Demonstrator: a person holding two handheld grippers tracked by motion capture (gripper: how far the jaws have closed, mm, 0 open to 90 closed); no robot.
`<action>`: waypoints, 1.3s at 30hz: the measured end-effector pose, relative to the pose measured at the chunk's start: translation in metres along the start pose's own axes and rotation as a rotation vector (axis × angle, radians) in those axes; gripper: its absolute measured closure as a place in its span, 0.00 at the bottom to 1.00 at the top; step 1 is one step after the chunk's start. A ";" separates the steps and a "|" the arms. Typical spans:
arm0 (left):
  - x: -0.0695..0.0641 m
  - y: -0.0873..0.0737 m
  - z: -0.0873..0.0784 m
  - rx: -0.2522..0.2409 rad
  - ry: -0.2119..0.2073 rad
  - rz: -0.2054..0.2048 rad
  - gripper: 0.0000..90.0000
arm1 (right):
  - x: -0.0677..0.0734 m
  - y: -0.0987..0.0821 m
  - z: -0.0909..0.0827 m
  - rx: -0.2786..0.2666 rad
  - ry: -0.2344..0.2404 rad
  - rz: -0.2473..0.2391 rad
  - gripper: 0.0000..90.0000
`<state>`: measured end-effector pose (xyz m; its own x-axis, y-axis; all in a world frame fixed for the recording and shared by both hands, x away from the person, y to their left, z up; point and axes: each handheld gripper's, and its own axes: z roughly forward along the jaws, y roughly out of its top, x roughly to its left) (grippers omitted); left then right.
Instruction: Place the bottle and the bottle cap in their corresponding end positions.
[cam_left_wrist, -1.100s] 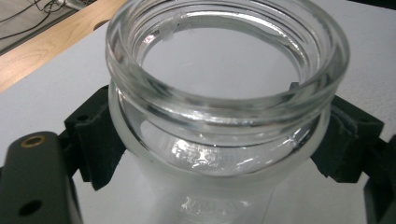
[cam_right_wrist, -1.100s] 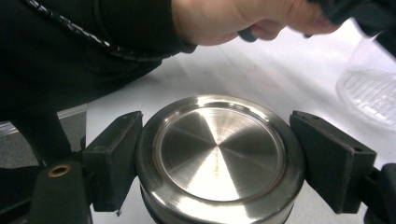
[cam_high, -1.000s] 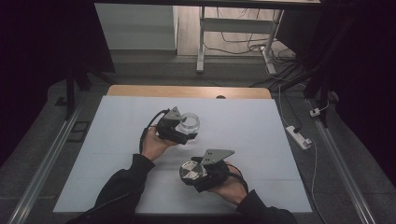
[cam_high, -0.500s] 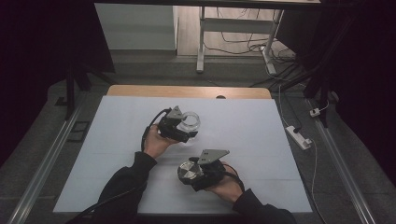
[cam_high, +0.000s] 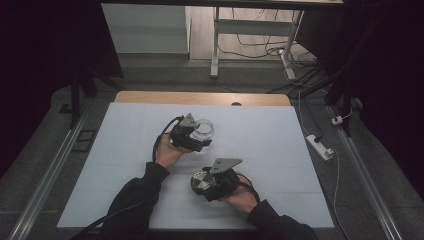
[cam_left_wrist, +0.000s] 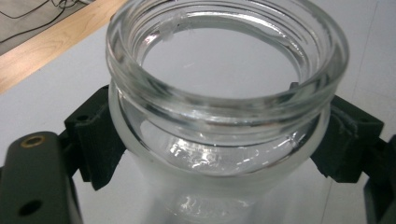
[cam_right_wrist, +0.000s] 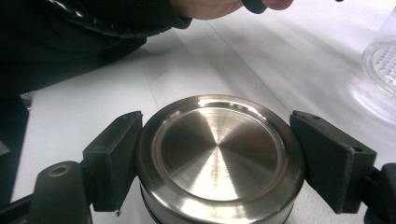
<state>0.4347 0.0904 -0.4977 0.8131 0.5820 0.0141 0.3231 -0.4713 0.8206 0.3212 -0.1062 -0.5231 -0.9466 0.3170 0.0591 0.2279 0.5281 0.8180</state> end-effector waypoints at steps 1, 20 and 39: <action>0.000 -0.001 0.001 0.002 0.003 -0.002 0.18 | -0.001 0.000 0.002 0.004 -0.002 -0.002 0.22; 0.000 -0.010 0.011 0.040 -0.008 -0.009 0.17 | -0.006 -0.005 0.016 0.087 -0.023 0.001 0.21; 0.000 -0.013 0.008 0.049 -0.036 -0.041 0.08 | -0.004 -0.004 0.018 0.107 -0.033 0.020 0.13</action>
<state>0.4346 0.0915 -0.5135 0.8151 0.5779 -0.0401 0.3792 -0.4800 0.7911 0.3280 -0.0952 -0.5365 -0.9341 0.3528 0.0542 0.2709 0.6019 0.7513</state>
